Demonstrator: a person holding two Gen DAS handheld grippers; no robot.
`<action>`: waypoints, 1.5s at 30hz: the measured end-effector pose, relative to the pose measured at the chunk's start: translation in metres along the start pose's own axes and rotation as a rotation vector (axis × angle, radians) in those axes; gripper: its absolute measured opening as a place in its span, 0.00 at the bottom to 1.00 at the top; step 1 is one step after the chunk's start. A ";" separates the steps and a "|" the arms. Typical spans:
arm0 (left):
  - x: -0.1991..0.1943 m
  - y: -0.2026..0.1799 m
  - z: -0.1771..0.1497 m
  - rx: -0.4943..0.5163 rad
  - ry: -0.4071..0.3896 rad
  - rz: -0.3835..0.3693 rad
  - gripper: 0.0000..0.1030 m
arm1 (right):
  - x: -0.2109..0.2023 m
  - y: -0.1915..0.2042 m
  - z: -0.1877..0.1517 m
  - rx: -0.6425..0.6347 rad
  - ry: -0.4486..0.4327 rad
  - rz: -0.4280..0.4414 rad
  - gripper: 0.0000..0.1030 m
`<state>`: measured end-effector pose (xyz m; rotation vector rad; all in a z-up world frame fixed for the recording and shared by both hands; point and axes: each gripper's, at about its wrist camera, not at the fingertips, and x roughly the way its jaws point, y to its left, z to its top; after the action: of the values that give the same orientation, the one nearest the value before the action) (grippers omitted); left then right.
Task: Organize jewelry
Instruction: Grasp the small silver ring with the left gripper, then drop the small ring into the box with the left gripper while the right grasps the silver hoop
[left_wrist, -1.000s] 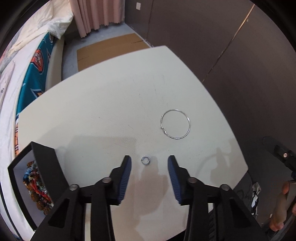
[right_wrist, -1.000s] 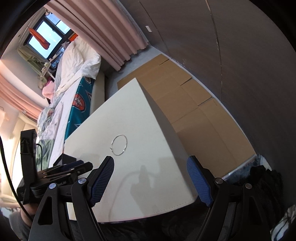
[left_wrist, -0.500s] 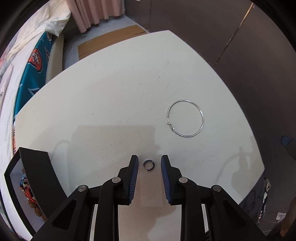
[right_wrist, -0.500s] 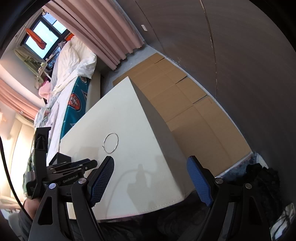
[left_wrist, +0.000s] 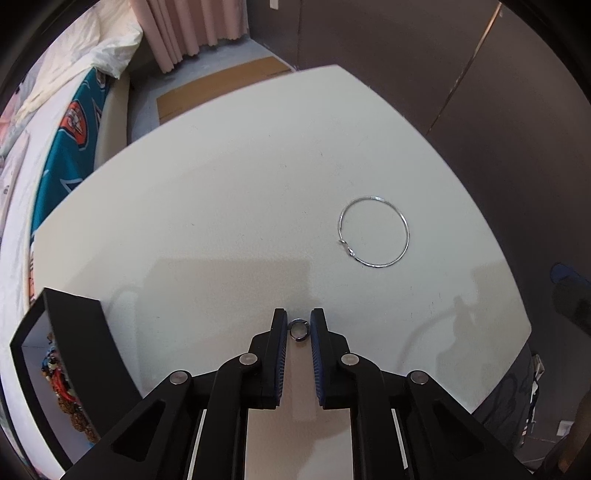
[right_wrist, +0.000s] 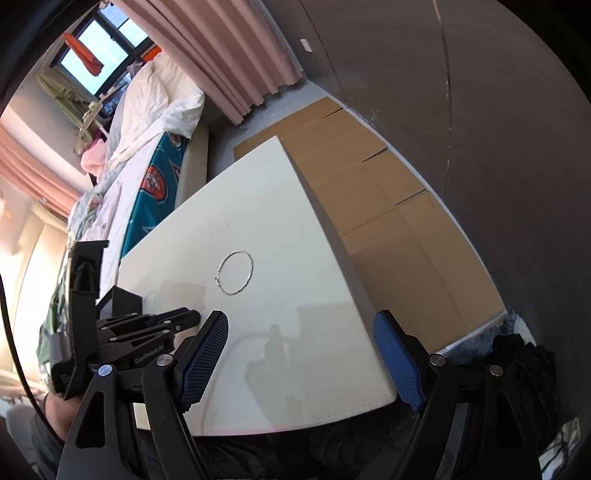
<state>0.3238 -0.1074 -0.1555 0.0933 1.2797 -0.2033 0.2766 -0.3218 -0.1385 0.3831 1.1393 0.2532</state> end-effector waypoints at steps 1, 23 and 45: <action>-0.005 -0.003 -0.002 -0.004 -0.006 -0.003 0.13 | 0.001 0.002 0.000 -0.009 0.003 -0.002 0.79; -0.083 0.078 -0.028 -0.188 -0.147 0.021 0.13 | 0.060 0.080 0.029 -0.328 0.145 0.029 0.51; -0.104 0.132 -0.061 -0.270 -0.169 0.028 0.13 | 0.120 0.115 0.030 -0.414 0.229 -0.132 0.21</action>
<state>0.2654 0.0435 -0.0790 -0.1348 1.1265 -0.0123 0.3524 -0.1762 -0.1790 -0.0901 1.2952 0.4143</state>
